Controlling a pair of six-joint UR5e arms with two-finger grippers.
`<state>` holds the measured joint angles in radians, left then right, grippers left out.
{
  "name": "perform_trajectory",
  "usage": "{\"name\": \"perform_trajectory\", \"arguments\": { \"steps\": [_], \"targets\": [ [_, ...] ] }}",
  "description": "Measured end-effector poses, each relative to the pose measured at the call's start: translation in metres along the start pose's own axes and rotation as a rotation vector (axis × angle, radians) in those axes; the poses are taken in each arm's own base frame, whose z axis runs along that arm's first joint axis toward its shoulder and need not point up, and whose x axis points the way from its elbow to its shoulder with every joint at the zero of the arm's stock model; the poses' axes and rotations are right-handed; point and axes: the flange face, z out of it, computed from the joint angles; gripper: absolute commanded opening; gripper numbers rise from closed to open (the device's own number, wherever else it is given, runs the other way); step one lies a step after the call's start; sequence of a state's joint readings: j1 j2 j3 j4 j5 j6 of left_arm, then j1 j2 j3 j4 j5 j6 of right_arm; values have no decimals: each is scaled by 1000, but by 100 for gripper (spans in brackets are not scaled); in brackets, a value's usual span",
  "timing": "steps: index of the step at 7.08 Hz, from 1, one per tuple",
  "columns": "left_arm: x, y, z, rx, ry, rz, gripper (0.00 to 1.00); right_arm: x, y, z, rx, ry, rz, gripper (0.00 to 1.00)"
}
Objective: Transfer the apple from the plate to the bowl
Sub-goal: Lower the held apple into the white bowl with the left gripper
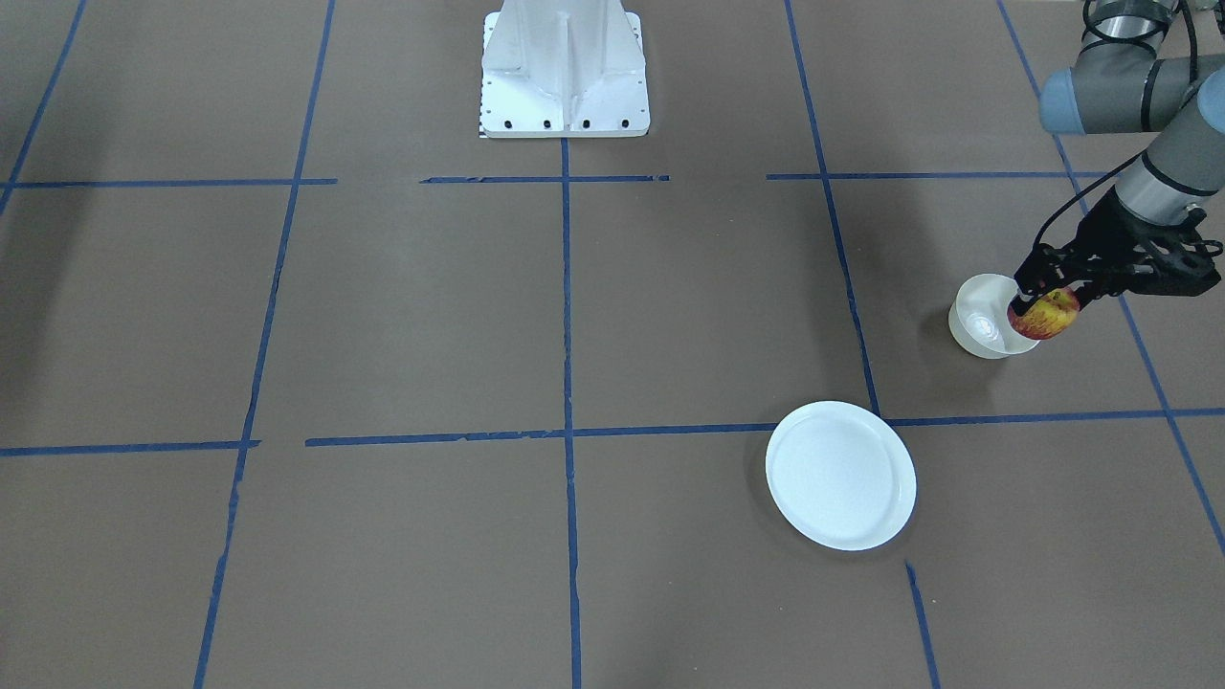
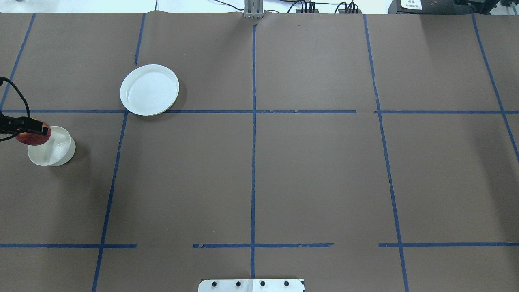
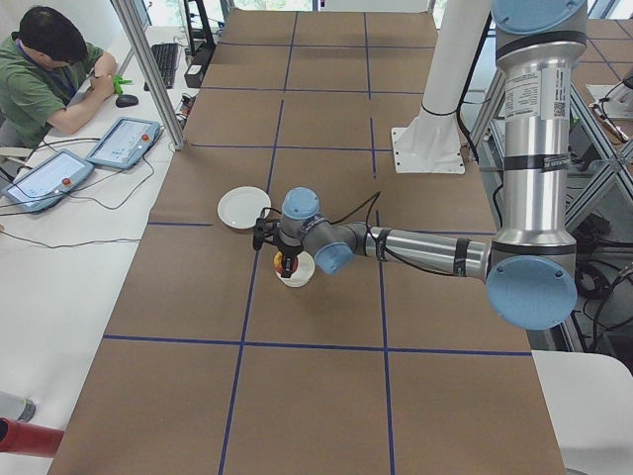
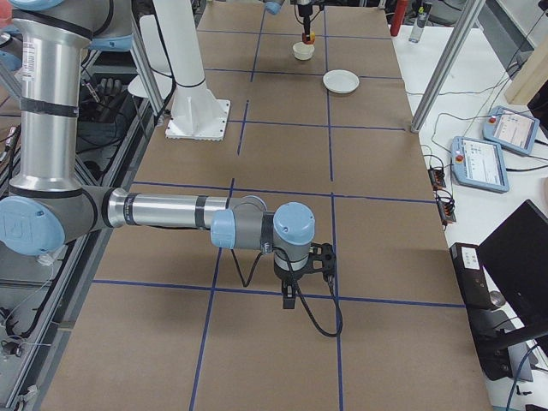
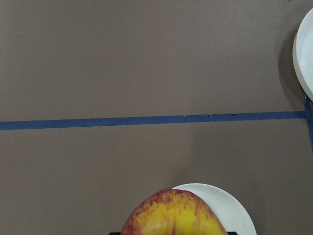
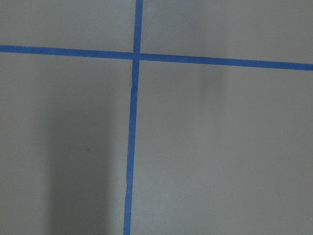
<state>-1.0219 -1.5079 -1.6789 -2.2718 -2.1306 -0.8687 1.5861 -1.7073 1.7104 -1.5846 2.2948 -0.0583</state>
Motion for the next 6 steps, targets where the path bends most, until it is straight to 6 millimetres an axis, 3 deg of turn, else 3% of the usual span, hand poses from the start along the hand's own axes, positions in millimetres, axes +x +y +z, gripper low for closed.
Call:
{"name": "perform_trajectory", "arguments": {
  "steps": [2, 3, 4, 6],
  "targets": [
    [13, 10, 15, -10, -15, -13, 36, 0, 0, 0, 0, 0, 0, 100],
    [16, 13, 20, -16, -18, -11, 49, 0, 0, 0, 0, 0, 0, 100],
    [17, 16, 24, -23, -21, -8, 69, 0, 0, 0, 0, 0, 0, 100],
    [18, 19, 29, -31, -25, -6, 80, 0, 0, 0, 0, 0, 0, 100]
  ]
}}
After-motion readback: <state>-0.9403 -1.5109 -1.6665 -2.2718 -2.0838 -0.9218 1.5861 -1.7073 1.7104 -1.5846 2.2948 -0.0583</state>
